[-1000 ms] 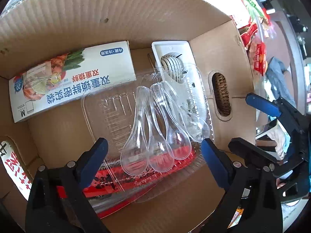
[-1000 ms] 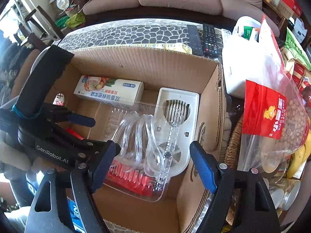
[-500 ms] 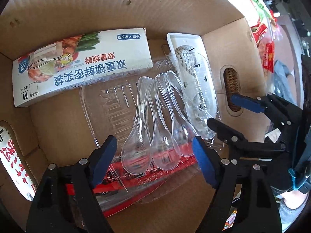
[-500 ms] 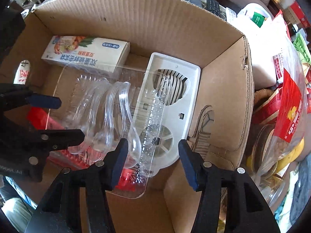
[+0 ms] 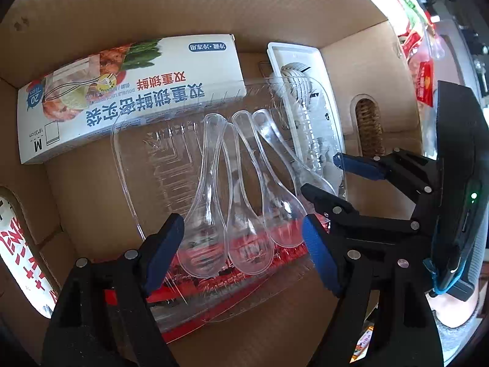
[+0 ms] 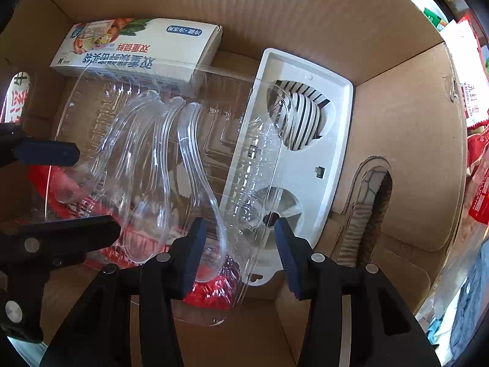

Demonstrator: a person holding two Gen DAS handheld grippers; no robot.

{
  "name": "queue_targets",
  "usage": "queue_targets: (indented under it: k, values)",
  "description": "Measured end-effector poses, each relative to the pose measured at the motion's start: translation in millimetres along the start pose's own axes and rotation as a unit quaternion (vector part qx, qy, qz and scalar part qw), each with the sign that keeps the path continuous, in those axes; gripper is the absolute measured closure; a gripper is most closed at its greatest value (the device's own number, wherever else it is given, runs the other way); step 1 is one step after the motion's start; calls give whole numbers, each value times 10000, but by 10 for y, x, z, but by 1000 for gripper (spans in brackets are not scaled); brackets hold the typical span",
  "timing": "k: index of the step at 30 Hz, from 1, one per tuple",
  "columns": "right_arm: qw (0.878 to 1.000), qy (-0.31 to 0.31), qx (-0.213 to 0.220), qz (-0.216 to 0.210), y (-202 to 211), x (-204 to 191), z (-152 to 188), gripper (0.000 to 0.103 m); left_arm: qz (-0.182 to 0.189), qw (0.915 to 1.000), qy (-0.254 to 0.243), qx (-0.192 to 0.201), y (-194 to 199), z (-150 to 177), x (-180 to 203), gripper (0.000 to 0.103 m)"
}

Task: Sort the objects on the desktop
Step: 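Move the right gripper to the rim of the clear tray, then close the right gripper on the tray rim and lift it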

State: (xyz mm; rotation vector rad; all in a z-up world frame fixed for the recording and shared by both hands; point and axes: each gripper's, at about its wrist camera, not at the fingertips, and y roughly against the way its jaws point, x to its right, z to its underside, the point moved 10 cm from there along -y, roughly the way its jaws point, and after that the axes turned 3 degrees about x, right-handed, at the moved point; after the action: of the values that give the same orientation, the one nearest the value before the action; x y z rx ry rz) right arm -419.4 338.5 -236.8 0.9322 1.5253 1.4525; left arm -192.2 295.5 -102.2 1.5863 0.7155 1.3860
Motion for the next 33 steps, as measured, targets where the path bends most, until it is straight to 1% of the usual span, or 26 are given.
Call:
queue_targets:
  k: [2,3,4,5,7,8,9,11,12,14,16,18,20,21,22,24,26,28,29,31,33]
  values:
    - [9995,-189,-3,-272,-23,26,14,54,-1,10000,-30,-68,-31,-2,7,27]
    - [9992,-242,-15,-331,-41,41,22,54,8,9999,-55,-126,-47,11,16,33]
    - [9990,-219,-15,-399,-51,33,25,54,20,9998,-99,-170,-68,13,39,42]
    - [9987,-199,-5,-459,-53,18,27,57,30,9997,-165,-189,-69,23,66,47]
    - [9984,-182,98,-534,-16,-12,11,63,61,9995,-290,-134,-30,18,124,60]
    - [9981,-180,144,-575,10,-26,5,70,118,9994,-292,-112,1,9,143,62]
    - [9975,-190,187,-649,40,-43,1,72,166,9995,-262,-93,36,-5,149,64]
    - [9969,-166,251,-724,98,-63,-1,74,220,9994,-262,0,123,-55,153,64]
    - [9971,-116,273,-703,120,-68,-1,74,149,9995,-266,55,165,-78,131,64]
    - [9978,-87,245,-610,118,-58,13,74,-9,9998,-148,120,232,-116,31,55]
    - [9984,-92,191,-521,79,-37,45,74,-165,9998,-55,102,288,-142,-81,21]
    - [9985,-83,128,-526,23,-37,92,73,-403,9990,-115,140,366,-168,-181,20]
    - [9983,-141,109,-558,-23,-20,130,64,-617,9976,-272,174,463,-193,-235,20]
    - [9983,-147,96,-547,-47,-5,152,62,-695,9969,-341,152,495,-201,-254,16]
    - [9985,-137,59,-531,-72,9,177,62,-807,9961,-350,98,505,-221,-294,13]
    - [9981,-142,53,-598,-74,26,201,62,-901,9954,-324,-72,490,-196,-344,13]
    - [9989,-45,16,-468,-82,69,227,62,-1020,9937,-394,-240,429,-136,-370,13]
    - [9990,-54,-33,-447,-110,118,252,61,-1180,9912,-438,-409,338,-53,-395,13]
    - [9989,-54,-43,-456,-120,134,262,61,-1117,9917,-422,-468,308,-5,-400,13]
    - [9981,-92,-31,-607,-130,137,276,61,-1096,9918,-328,-576,223,65,-421,13]
    - [9975,-103,-40,-702,-145,146,300,62,-884,9937,-268,-628,153,110,-392,13]
